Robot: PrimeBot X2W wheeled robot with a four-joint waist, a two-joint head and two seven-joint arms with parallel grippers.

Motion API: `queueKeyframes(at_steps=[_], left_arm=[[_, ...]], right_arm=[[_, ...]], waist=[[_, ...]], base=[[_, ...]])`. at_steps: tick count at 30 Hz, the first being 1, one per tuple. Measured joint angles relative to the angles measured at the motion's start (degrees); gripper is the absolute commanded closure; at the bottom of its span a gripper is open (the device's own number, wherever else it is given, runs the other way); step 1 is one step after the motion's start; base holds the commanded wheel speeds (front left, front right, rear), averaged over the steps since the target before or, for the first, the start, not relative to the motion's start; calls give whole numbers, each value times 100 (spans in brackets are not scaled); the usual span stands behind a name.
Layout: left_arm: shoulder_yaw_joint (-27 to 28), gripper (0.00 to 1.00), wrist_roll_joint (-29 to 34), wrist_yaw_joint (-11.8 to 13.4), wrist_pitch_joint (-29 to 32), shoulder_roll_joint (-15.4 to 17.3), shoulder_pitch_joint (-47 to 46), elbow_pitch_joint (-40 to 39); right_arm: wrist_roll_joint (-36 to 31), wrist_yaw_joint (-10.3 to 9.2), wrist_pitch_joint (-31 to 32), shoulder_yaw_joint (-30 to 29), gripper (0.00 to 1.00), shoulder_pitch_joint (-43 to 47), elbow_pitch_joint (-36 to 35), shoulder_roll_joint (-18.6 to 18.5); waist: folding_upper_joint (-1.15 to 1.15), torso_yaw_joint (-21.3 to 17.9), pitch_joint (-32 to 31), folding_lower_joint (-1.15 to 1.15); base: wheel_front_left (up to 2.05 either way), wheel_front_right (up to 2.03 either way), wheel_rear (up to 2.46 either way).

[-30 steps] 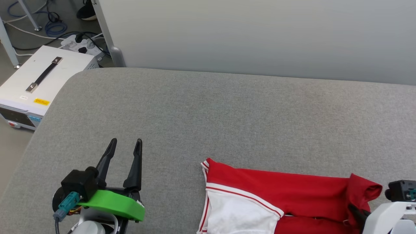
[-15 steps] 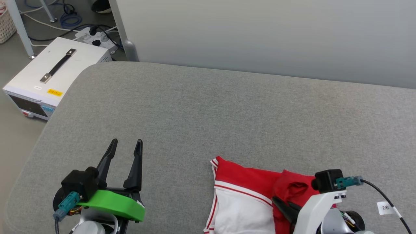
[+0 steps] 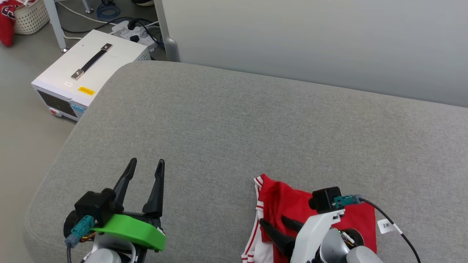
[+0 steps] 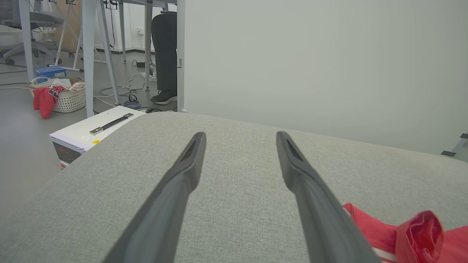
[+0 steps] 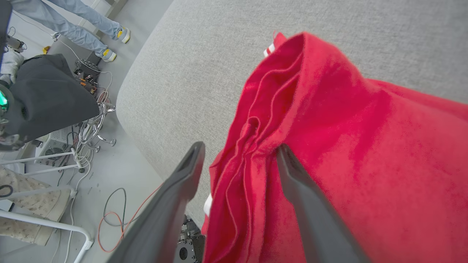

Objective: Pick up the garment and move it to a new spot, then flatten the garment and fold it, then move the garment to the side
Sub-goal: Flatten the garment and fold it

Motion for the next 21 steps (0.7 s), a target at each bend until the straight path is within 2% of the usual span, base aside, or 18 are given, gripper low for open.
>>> queueKeyframes(at_steps=[5, 10, 12, 15, 21], left_arm=[[8, 0, 0, 3, 0, 10, 0, 0], [15, 0, -12, 5, 0, 2, 1, -26], [47, 0, -11, 7, 0, -12, 3, -91], [89, 0, -18, 5, 0, -77, 8, -140], [123, 0, -7, 3, 0, -211, 17, -189]], right_arm=[[196, 0, -158, 454, 0, -158, 24, 11], [338, 0, -309, 582, 0, -287, -54, 14], [-776, 1, -628, 232, 0, -696, -236, -82], [-1592, 1, -940, 35, 0, -923, -425, -555], [-2370, 1, -1510, -703, 0, -1012, -725, -1262]], waist=[[0, -6, -16, 0], [0, -69, -49, 0], [0, -218, -100, 0], [0, -324, -122, 0], [0, -553, -153, 0]], base=[[0, 0, 0], [0, 0, 0], [0, 0, 0], [0, 0, 0], [0, 0, 0]])
